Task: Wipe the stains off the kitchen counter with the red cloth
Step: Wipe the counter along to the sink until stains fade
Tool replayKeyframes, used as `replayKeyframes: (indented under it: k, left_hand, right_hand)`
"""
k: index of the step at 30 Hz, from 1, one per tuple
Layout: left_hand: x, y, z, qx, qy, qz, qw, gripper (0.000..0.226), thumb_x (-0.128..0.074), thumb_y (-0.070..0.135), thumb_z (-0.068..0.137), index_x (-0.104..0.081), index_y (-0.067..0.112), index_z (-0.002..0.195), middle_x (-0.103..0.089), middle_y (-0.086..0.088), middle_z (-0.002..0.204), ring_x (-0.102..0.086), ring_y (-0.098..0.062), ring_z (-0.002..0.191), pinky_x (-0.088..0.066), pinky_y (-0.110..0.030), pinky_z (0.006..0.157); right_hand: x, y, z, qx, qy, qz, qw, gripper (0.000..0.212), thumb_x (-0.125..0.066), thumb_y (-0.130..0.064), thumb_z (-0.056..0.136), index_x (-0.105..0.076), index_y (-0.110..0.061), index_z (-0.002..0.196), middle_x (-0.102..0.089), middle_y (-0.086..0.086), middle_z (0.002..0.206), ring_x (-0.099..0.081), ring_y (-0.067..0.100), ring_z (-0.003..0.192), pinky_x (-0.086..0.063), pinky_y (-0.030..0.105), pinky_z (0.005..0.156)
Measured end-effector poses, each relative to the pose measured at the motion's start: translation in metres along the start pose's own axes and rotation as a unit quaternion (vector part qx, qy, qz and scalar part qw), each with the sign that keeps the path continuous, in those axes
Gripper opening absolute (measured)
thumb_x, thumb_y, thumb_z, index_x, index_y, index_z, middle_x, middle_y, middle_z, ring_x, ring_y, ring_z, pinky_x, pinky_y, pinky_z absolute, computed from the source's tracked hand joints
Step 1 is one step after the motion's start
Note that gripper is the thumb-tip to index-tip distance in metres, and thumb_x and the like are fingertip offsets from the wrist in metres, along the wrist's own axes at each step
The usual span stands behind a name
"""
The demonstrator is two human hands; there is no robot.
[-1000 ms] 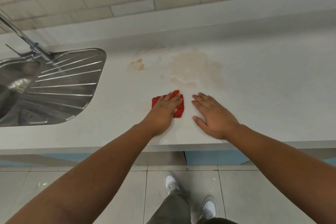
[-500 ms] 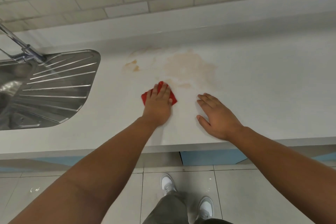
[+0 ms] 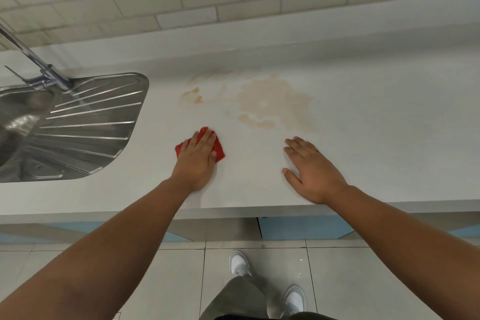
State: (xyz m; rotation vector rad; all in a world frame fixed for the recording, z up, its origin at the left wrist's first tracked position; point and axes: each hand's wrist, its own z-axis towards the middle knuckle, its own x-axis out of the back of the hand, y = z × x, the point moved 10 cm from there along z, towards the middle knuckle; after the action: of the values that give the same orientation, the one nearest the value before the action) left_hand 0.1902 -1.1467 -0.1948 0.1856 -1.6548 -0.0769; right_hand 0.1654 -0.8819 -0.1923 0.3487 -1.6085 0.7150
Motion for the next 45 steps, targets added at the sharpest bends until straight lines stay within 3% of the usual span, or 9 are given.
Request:
replayKeyframes:
  k: [3,9,14,17,19,23,28,38,45]
  left_hand:
    - [-0.002,0.034,0.023,0.068,0.007,0.000,0.998,0.055,-0.022,0.032,0.105,-0.011,0.016,0.157,-0.006,0.000,0.165,0.001,-0.027,0.152,-0.001,-0.044,0.122]
    - [-0.015,0.117,-0.009,-0.099,-0.015,0.020,0.995,0.056,-0.023,0.035,0.105,-0.009,0.021,0.158,-0.002,0.004,0.165,0.005,-0.020,0.152,-0.002,-0.043,0.123]
    - [-0.011,0.064,-0.063,-0.167,-0.011,0.007,0.986,0.055,-0.023,0.038,0.106,-0.009,0.027,0.157,0.003,0.011,0.164,0.009,-0.009,0.150,0.002,-0.035,0.122]
    - [0.001,-0.007,-0.073,-0.079,0.015,0.003,0.997,0.056,-0.023,0.042,0.103,-0.021,0.023,0.156,-0.011,0.007,0.164,-0.006,-0.016,0.151,-0.015,-0.045,0.122]
    - [0.003,-0.032,-0.072,0.008,0.024,0.002,1.000,0.062,-0.015,0.046,0.099,-0.023,0.021,0.155,-0.015,0.006,0.163,-0.010,-0.020,0.151,-0.014,-0.046,0.122]
    - [-0.003,0.012,-0.075,0.078,0.058,0.013,0.995,0.064,-0.014,0.039,0.097,-0.027,0.014,0.154,-0.021,-0.002,0.162,-0.014,-0.027,0.150,-0.011,-0.044,0.121]
    - [-0.022,0.127,-0.061,0.005,0.047,0.013,0.999,0.059,-0.018,0.035,0.100,-0.021,0.016,0.156,-0.016,-0.001,0.163,-0.010,-0.026,0.151,-0.009,-0.043,0.122]
    - [-0.046,0.318,-0.001,-0.151,-0.036,0.020,0.988,0.057,-0.022,0.031,0.104,-0.008,0.017,0.157,-0.003,0.001,0.165,0.003,-0.025,0.152,-0.002,-0.045,0.123]
    - [-0.050,0.313,-0.042,-0.328,-0.055,0.008,0.943,0.054,-0.024,0.034,0.105,-0.012,0.024,0.157,-0.003,0.008,0.164,0.006,-0.015,0.151,0.004,-0.038,0.122]
  right_hand:
    - [0.001,0.000,-0.001,-0.001,-0.001,-0.005,1.000,0.075,-0.011,-0.057,0.094,-0.021,-0.014,0.154,-0.012,0.001,0.163,-0.001,0.015,0.150,-0.004,0.033,0.122]
    - [0.003,-0.002,0.000,0.001,0.001,-0.006,1.000,0.076,-0.010,-0.057,0.092,-0.023,-0.014,0.153,-0.013,0.001,0.163,-0.002,0.015,0.150,-0.003,0.032,0.121]
    - [0.004,-0.003,-0.004,0.010,0.012,-0.005,1.000,0.075,-0.010,-0.054,0.093,-0.023,-0.010,0.153,-0.015,0.004,0.162,-0.005,0.017,0.150,-0.003,0.032,0.121]
    - [0.012,0.000,-0.012,-0.004,0.041,0.019,0.999,0.072,-0.014,-0.051,0.094,-0.032,-0.009,0.150,-0.028,0.005,0.158,-0.017,0.019,0.147,-0.009,0.030,0.120]
    - [0.017,0.006,-0.024,-0.016,0.053,0.031,0.998,0.068,-0.018,-0.048,0.095,-0.037,-0.009,0.147,-0.035,0.004,0.154,-0.024,0.019,0.145,-0.013,0.028,0.118]
    - [0.028,0.030,-0.056,-0.043,0.082,0.040,0.995,0.062,-0.025,-0.044,0.096,-0.044,-0.008,0.143,-0.043,0.005,0.149,-0.031,0.020,0.141,-0.021,0.032,0.118]
    - [0.038,0.074,-0.103,-0.087,0.093,0.012,0.992,0.062,-0.027,-0.043,0.097,-0.043,-0.005,0.143,-0.041,0.008,0.150,-0.029,0.023,0.142,-0.024,0.041,0.118]
    - [0.050,0.134,-0.168,-0.167,0.086,-0.028,0.982,0.065,-0.024,-0.045,0.097,-0.036,-0.006,0.147,-0.038,0.010,0.152,-0.027,0.025,0.144,-0.016,0.038,0.120]
    - [0.048,0.135,-0.163,-0.153,0.093,-0.008,0.984,0.064,-0.026,-0.044,0.096,-0.038,-0.005,0.146,-0.039,0.010,0.152,-0.027,0.024,0.144,-0.018,0.040,0.120]
